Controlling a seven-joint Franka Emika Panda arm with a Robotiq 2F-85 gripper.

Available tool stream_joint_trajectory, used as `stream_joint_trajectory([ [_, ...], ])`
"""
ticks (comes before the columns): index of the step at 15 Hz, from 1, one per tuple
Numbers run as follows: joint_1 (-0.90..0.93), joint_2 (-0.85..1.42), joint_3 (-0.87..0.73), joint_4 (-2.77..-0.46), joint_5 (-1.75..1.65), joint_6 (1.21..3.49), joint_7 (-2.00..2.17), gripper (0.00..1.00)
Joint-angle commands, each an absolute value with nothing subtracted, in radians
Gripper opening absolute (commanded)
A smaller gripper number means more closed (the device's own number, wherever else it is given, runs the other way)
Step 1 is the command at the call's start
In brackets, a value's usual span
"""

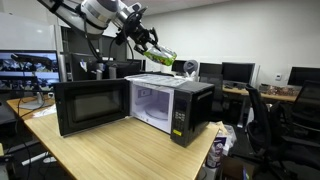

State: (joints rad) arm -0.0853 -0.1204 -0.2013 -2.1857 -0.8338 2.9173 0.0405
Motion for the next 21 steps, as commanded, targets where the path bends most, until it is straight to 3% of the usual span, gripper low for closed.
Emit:
stream_joint_trajectory([
  [1,-0.102,-0.315,-0.179,-2.345,-0.747,2.774,-0.129,0.1],
  [7,-0.132,-0.532,-0.223,-2.487,-0.666,2.481,-0.382,0.1],
  [12,-0.159,-0.503,-0.283,-2.552,-0.66,2.358,-0.503,0.1],
  [21,-0.181,-0.407,-0.382,-2.696,-0.676,2.659,-0.61,0.1],
])
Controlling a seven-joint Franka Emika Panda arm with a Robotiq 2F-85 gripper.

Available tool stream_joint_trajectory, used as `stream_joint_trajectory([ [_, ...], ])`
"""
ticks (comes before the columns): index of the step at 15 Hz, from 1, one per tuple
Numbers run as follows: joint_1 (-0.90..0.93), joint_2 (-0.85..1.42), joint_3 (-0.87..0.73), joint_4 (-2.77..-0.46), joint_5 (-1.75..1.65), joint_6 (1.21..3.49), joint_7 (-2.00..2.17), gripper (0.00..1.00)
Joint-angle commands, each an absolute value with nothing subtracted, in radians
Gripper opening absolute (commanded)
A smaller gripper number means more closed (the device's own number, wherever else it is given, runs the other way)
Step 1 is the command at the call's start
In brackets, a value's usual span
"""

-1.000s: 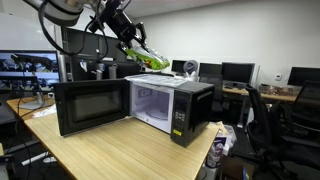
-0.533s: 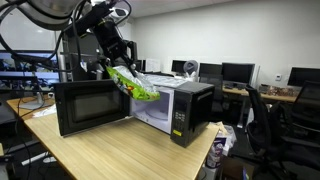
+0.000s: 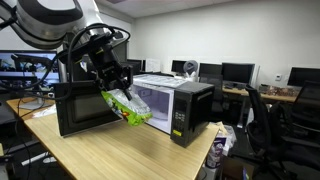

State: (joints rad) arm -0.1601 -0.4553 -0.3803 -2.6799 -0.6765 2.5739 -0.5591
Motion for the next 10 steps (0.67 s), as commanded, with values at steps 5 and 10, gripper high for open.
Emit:
stream_joint_trajectory([
  [5,-0.173,-0.27,-0.378,-2.687,-0.664,2.853,-0.656,0.1],
  [10,-0.159,-0.139,-0.365,-2.674,-0.634,3.079,-0.707,0.1],
])
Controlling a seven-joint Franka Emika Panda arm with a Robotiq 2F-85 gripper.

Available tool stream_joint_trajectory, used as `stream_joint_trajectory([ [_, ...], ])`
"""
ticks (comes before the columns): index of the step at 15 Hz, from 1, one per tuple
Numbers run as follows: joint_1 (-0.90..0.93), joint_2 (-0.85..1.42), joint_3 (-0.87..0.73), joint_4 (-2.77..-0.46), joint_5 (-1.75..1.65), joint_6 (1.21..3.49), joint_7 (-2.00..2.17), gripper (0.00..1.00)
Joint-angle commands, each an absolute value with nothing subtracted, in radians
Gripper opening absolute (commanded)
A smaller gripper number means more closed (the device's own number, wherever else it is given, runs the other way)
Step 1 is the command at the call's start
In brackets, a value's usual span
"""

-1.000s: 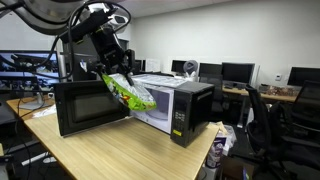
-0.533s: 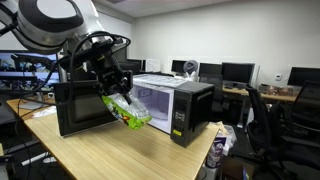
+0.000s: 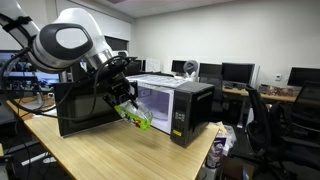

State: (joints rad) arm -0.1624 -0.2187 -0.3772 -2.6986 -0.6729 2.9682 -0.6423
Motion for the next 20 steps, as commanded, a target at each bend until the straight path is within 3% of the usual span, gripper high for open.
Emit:
stream_joint_trajectory([
  [1,-0.154,-0.115,-0.363,-2.672,-0.628,3.122,-0.718,0.1],
  [8,-0.036,0.006,-0.424,-2.675,-0.647,3.361,-0.737,0.1],
  [9,-0.113,0.024,-0.34,-2.669,-0.658,3.393,-0.725,0.1],
  [13,-0.125,0.111,-0.348,-2.618,-0.757,3.539,-0.664,0.1],
  [17,-0.198,0.084,-0.256,-2.501,-0.886,3.46,-0.519,0.1],
  [20,-0.226,0.215,-0.234,-2.37,-0.835,3.532,-0.516,0.1],
])
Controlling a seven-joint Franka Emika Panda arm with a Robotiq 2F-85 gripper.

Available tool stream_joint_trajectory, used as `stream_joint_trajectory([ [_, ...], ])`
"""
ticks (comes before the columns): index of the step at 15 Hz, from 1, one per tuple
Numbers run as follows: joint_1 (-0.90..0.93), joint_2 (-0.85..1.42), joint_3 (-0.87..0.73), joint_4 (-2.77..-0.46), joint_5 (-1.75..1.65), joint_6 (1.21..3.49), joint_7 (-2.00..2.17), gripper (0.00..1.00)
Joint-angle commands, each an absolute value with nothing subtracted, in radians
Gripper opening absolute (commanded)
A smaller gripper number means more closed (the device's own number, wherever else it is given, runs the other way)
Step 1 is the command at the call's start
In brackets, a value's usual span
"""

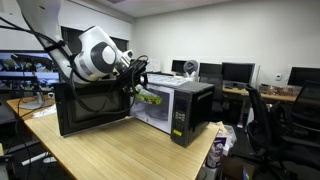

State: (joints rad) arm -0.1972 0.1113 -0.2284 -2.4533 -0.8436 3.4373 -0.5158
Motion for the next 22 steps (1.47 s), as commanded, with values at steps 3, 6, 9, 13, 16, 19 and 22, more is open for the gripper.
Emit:
stream_joint_trajectory([
  [3,-0.369,0.257,-0.108,-2.29,-0.874,3.455,-0.482,0.1],
  [6,-0.484,0.338,-0.029,-2.227,-0.858,3.477,-0.5,0.1],
  [9,-0.546,0.304,-0.003,-2.296,-0.898,3.42,-0.472,0.75],
  [13,-0.648,0.229,0.1,-2.377,-0.931,3.311,-0.438,0.99],
  [16,-0.702,0.163,0.172,-2.433,-0.902,3.224,-0.449,1.0],
  [19,-0.714,0.11,0.185,-2.445,-0.869,3.088,-0.489,1.0],
  [22,-0.716,0.092,0.155,-2.425,-0.882,2.996,-0.498,1.0],
])
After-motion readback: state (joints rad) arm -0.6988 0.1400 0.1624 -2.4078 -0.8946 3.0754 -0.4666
